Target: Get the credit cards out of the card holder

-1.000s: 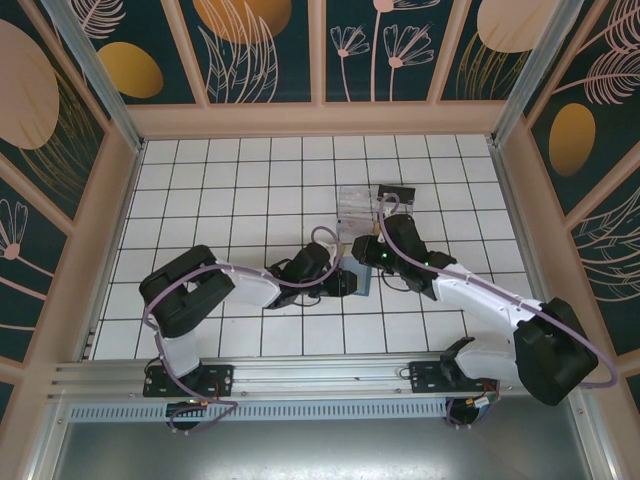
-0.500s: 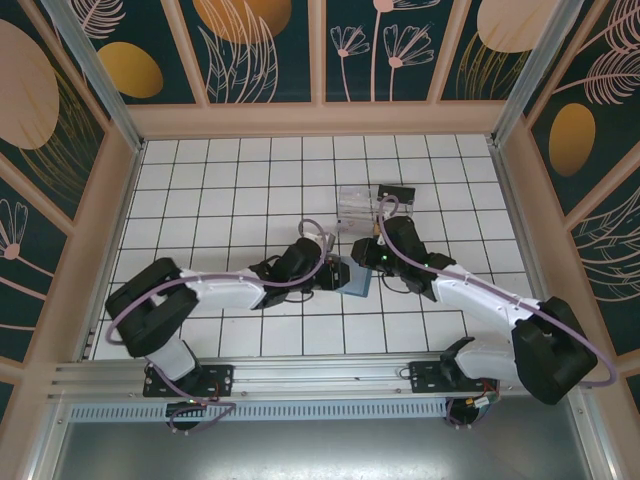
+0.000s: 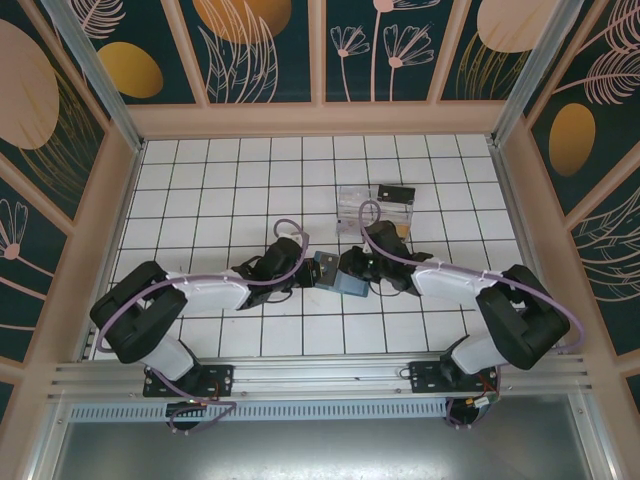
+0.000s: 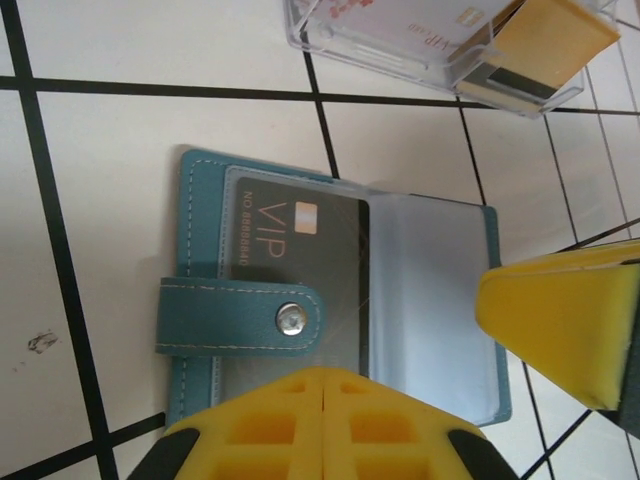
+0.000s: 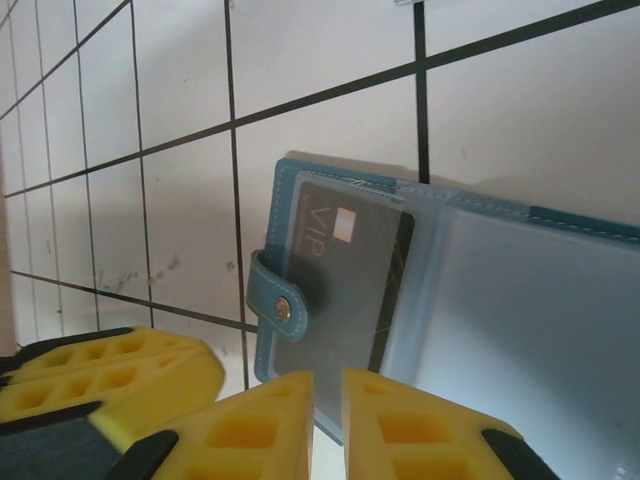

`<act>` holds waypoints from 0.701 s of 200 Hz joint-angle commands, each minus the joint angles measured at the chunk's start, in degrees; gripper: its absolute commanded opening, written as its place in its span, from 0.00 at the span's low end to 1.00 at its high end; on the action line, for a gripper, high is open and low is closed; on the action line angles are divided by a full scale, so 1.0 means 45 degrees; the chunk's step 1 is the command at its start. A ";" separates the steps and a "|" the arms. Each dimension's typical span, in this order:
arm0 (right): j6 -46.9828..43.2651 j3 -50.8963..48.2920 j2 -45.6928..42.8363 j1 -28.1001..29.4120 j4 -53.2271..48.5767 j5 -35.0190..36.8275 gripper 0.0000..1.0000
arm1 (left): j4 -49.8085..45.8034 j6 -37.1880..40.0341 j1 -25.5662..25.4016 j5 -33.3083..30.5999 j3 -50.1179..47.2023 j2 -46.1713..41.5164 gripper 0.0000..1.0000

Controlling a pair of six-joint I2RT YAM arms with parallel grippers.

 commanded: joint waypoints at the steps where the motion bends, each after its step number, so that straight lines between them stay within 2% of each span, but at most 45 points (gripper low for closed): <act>1: 0.0765 -0.0165 0.0285 0.0126 0.1079 -0.0595 0.16 | 0.0176 0.0314 0.0155 0.0086 -0.0035 0.0491 0.06; 49: 0.1130 -0.0201 0.1023 0.0194 0.1407 -0.0927 0.15 | -0.0039 0.0444 0.0293 -0.0305 0.0042 0.0942 0.06; 140: 0.1151 -0.0366 0.1828 -0.0070 0.1418 -0.1046 0.14 | 0.0533 0.0080 0.0294 0.0178 -0.0226 0.1606 0.05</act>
